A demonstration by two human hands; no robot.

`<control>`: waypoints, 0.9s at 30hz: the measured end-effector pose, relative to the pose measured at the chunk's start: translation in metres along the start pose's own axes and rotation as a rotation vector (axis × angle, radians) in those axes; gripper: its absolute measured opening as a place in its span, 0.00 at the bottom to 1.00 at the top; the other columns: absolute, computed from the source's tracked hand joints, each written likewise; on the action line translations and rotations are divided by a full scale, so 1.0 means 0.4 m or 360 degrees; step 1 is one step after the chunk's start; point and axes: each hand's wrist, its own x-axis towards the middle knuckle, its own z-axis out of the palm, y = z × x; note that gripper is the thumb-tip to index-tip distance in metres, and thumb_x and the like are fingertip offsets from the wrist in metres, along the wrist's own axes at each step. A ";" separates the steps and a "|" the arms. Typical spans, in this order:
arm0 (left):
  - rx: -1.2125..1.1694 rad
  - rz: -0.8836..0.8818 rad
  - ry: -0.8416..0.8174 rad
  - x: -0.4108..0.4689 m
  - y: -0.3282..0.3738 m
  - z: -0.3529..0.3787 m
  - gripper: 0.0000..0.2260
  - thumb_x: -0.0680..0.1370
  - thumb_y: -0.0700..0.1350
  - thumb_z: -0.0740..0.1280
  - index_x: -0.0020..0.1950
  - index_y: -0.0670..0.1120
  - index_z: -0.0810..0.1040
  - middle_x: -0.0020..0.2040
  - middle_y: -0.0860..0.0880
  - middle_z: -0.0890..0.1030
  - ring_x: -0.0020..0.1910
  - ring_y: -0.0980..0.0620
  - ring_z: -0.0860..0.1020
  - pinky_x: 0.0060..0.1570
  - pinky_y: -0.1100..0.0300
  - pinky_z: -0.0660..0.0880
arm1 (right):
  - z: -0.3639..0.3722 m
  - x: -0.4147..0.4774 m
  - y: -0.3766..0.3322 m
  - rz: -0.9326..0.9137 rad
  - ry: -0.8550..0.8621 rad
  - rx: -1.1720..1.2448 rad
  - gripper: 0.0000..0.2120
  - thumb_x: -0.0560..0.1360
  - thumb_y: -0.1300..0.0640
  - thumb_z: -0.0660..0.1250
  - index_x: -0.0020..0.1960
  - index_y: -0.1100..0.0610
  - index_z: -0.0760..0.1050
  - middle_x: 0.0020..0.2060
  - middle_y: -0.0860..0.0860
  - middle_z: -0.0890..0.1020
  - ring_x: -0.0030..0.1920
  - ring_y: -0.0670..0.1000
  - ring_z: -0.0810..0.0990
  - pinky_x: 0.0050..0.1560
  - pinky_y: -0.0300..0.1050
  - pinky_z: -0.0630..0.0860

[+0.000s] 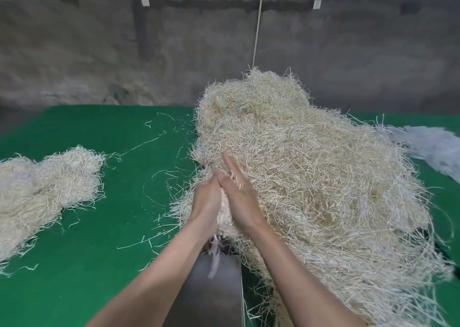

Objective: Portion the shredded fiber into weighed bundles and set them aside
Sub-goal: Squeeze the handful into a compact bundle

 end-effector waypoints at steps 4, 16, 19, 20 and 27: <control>-0.0009 0.0286 0.0405 0.039 0.017 -0.010 0.16 0.82 0.53 0.57 0.41 0.43 0.73 0.38 0.46 0.75 0.38 0.50 0.75 0.41 0.60 0.72 | 0.071 -0.061 0.025 -0.0162 0.0344 0.0122 0.10 0.79 0.51 0.60 0.56 0.43 0.77 0.57 0.45 0.81 0.52 0.33 0.77 0.52 0.27 0.72; -0.0434 -0.0147 0.0283 0.039 -0.028 -0.006 0.13 0.81 0.42 0.59 0.39 0.47 0.77 0.28 0.47 0.76 0.24 0.53 0.75 0.23 0.64 0.71 | 0.034 -0.059 0.080 -0.0318 0.0490 -0.0552 0.13 0.74 0.38 0.55 0.49 0.46 0.64 0.46 0.42 0.70 0.46 0.42 0.69 0.47 0.44 0.68; 0.0057 0.0091 0.0040 -0.007 -0.066 0.018 0.15 0.81 0.44 0.59 0.34 0.49 0.72 0.32 0.50 0.79 0.26 0.61 0.75 0.26 0.68 0.72 | -0.027 0.011 0.022 -0.0145 0.0351 -0.0491 0.19 0.74 0.38 0.61 0.62 0.36 0.60 0.67 0.41 0.63 0.66 0.43 0.63 0.65 0.47 0.65; 0.0177 0.0146 0.0035 -0.006 -0.060 0.020 0.15 0.82 0.48 0.59 0.35 0.52 0.73 0.36 0.54 0.81 0.30 0.64 0.76 0.31 0.69 0.74 | -0.042 0.019 0.013 -0.0069 0.0273 -0.0356 0.23 0.75 0.41 0.61 0.68 0.34 0.58 0.72 0.39 0.57 0.71 0.42 0.57 0.69 0.48 0.60; -0.0108 0.0362 0.0334 0.044 -0.050 -0.001 0.15 0.80 0.49 0.61 0.35 0.46 0.71 0.27 0.52 0.73 0.28 0.53 0.71 0.27 0.64 0.68 | 0.029 -0.044 0.056 -0.0092 0.0004 -0.0247 0.22 0.75 0.36 0.53 0.69 0.29 0.57 0.73 0.34 0.57 0.60 0.18 0.55 0.61 0.21 0.57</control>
